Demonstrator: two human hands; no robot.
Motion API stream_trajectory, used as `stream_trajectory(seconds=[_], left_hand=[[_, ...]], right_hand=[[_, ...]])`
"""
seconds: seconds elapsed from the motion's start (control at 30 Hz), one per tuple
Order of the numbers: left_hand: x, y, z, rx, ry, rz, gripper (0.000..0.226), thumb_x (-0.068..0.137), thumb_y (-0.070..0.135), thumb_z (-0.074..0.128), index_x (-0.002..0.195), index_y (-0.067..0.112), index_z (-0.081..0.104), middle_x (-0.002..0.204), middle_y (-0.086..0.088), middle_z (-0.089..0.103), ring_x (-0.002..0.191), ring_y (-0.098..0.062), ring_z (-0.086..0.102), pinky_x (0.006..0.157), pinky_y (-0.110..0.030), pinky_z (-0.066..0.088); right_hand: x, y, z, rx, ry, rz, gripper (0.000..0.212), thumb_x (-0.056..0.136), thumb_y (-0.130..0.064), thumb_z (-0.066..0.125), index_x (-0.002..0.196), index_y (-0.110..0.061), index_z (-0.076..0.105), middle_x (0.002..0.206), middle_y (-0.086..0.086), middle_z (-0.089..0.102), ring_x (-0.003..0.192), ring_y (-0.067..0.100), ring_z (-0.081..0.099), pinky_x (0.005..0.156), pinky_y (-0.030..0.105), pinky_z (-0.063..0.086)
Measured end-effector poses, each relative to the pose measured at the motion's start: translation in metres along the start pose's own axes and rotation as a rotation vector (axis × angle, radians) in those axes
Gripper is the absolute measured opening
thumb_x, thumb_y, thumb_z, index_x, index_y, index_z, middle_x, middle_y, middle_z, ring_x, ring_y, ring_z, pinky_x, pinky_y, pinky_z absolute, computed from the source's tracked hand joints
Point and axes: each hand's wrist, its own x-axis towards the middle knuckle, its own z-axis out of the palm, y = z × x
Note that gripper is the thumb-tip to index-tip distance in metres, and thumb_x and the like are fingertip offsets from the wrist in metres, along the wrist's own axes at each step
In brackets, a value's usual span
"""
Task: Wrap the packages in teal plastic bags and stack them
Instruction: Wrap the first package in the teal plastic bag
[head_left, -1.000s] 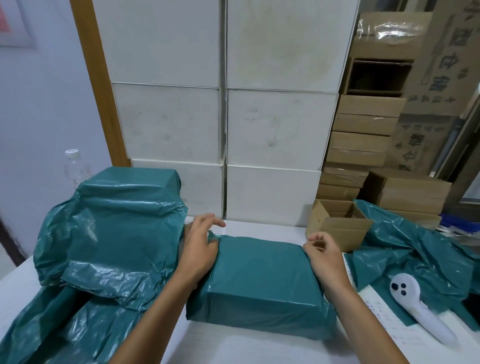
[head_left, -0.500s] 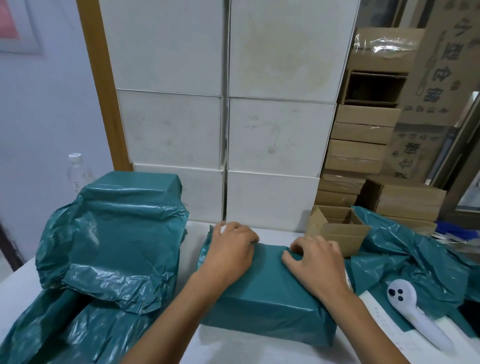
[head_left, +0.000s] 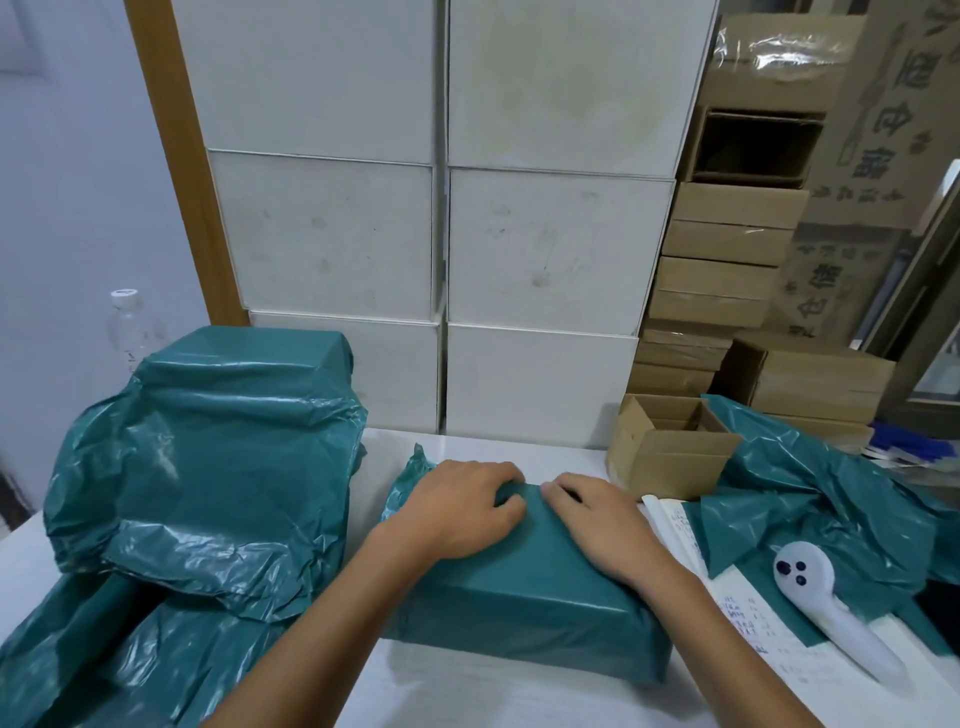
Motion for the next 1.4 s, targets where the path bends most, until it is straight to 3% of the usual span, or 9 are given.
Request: stream_trajectory(seconds=[0.17, 0.33, 0.47, 0.63, 0.73, 0.83, 0.93, 1.17, 1.4], left_hand=[[-0.001, -0.018, -0.005, -0.141, -0.070, -0.102, 0.046, 0.093, 0.069, 0.053, 0.116, 0.034, 0.072, 0.116, 0.011, 0.072, 0.102, -0.013, 0.060, 0.091, -0.034, 0.049], [0.000, -0.033, 0.006, -0.393, 0.062, -0.126, 0.024, 0.099, 0.037, 0.057, 0.107, 0.032, 0.079, 0.112, 0.020, 0.076, 0.108, -0.005, 0.067, 0.101, -0.030, 0.051], [-0.008, -0.046, 0.010, -0.806, 0.061, -0.232, 0.032, 0.103, 0.015, 0.052, 0.098, 0.023, 0.082, 0.103, 0.007, 0.081, 0.101, -0.012, 0.073, 0.094, -0.030, 0.055], [-0.014, -0.052, 0.025, -1.135, 0.128, -0.261, 0.021, 0.102, 0.010, 0.056, 0.096, 0.008, 0.076, 0.090, -0.002, 0.078, 0.079, -0.011, 0.071, 0.071, -0.021, 0.054], [-0.012, -0.060, 0.041, -1.287, 0.214, -0.241, 0.018, 0.095, 0.022, 0.064, 0.091, 0.008, 0.075, 0.088, -0.002, 0.075, 0.080, -0.012, 0.068, 0.072, -0.022, 0.054], [-0.010, -0.065, 0.056, -1.326, 0.300, -0.205, 0.025, 0.096, 0.025, 0.058, 0.089, 0.007, 0.074, 0.085, 0.002, 0.075, 0.079, -0.008, 0.067, 0.074, -0.021, 0.053], [-0.008, -0.063, 0.059, -1.397, 0.304, -0.206, 0.031, 0.091, 0.030, 0.056, 0.090, 0.004, 0.073, 0.087, -0.004, 0.073, 0.081, -0.012, 0.066, 0.076, -0.025, 0.053], [-0.007, -0.065, 0.063, -1.544, 0.220, -0.214, 0.040, 0.084, 0.038, 0.064, 0.095, 0.000, 0.060, 0.087, -0.016, 0.054, 0.080, -0.023, 0.054, 0.073, -0.036, 0.044], [-0.009, -0.066, 0.064, -1.565, 0.189, -0.191, 0.043, 0.080, 0.043, 0.067, 0.093, 0.003, 0.054, 0.083, -0.014, 0.048, 0.077, -0.023, 0.049, 0.072, -0.038, 0.039]], right_hand=[[-0.002, 0.013, 0.001, 0.396, -0.025, 0.056, 0.032, 0.101, -0.046, 0.058, 0.088, -0.025, 0.078, 0.090, -0.012, 0.076, 0.089, 0.008, 0.069, 0.082, 0.031, 0.053], [-0.005, 0.017, 0.003, 0.702, 0.007, 0.127, 0.020, 0.100, -0.026, 0.067, 0.089, -0.019, 0.083, 0.097, -0.011, 0.080, 0.092, 0.006, 0.072, 0.083, 0.025, 0.052], [-0.007, 0.029, 0.011, 0.944, 0.016, 0.236, 0.016, 0.098, -0.022, 0.069, 0.093, -0.013, 0.082, 0.105, 0.005, 0.081, 0.095, 0.019, 0.073, 0.086, 0.033, 0.053], [-0.005, 0.034, 0.022, 1.070, 0.062, 0.293, 0.021, 0.098, -0.023, 0.067, 0.101, -0.006, 0.079, 0.106, 0.010, 0.079, 0.097, 0.022, 0.069, 0.087, 0.036, 0.050], [-0.007, 0.037, 0.030, 1.206, 0.031, 0.331, 0.031, 0.084, -0.041, 0.076, 0.089, -0.011, 0.076, 0.100, 0.013, 0.075, 0.096, 0.028, 0.064, 0.087, 0.043, 0.045], [-0.009, 0.042, 0.036, 1.317, 0.009, 0.357, 0.034, 0.072, -0.048, 0.080, 0.081, -0.016, 0.076, 0.095, 0.010, 0.073, 0.092, 0.028, 0.064, 0.087, 0.044, 0.044], [-0.008, 0.040, 0.038, 1.383, 0.041, 0.386, 0.022, 0.085, -0.037, 0.077, 0.074, -0.017, 0.075, 0.088, 0.005, 0.071, 0.086, 0.024, 0.064, 0.084, 0.041, 0.044], [-0.006, 0.034, 0.039, 1.668, -0.078, 0.418, 0.032, 0.095, -0.029, 0.065, 0.066, -0.015, 0.066, 0.068, 0.002, 0.061, 0.058, 0.018, 0.060, 0.061, 0.033, 0.043], [-0.012, 0.029, 0.038, 1.743, -0.146, 0.424, 0.029, 0.094, -0.031, 0.063, 0.070, -0.014, 0.063, 0.069, 0.002, 0.061, 0.060, 0.020, 0.061, 0.061, 0.032, 0.044]])
